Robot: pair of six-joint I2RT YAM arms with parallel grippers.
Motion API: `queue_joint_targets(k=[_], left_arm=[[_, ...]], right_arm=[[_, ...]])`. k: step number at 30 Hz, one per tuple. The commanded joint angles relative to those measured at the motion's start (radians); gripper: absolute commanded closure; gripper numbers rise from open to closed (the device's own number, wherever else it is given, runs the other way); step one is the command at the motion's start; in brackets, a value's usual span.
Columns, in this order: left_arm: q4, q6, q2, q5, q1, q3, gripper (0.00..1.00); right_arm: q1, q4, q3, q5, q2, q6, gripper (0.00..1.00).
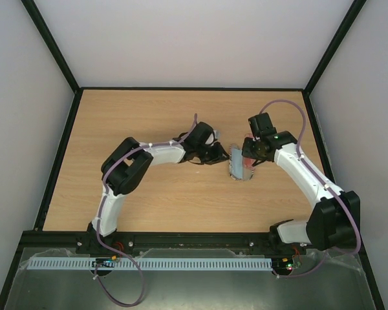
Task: Organize the sunglasses
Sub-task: Place the sunglasses in the sunglasses case.
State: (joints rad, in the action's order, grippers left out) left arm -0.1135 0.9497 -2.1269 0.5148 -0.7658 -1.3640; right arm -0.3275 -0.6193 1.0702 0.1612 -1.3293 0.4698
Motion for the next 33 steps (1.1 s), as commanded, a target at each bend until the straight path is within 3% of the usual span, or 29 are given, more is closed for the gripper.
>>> queue_joint_targets(k=[1, 5, 17, 33], left_arm=[[0.053, -0.021, -0.058, -0.013, 0.007, -0.095, 0.8], [0.081, -0.033, -0.095, -0.008, 0.02, -0.138, 0.8], [0.064, -0.068, 0.042, -0.004, 0.075, 0.056, 0.77], [0.058, -0.068, 0.077, 0.019, 0.076, 0.08, 0.76]], right_arm=[[0.002, 0.03, -0.007, -0.047, -0.03, -0.014, 0.99], [0.003, 0.072, -0.043, -0.059, -0.049, -0.014, 0.99], [0.002, 0.25, -0.146, -0.086, -0.103, -0.049, 0.99], [-0.016, 0.325, -0.178, -0.108, -0.199, -0.021, 0.99]])
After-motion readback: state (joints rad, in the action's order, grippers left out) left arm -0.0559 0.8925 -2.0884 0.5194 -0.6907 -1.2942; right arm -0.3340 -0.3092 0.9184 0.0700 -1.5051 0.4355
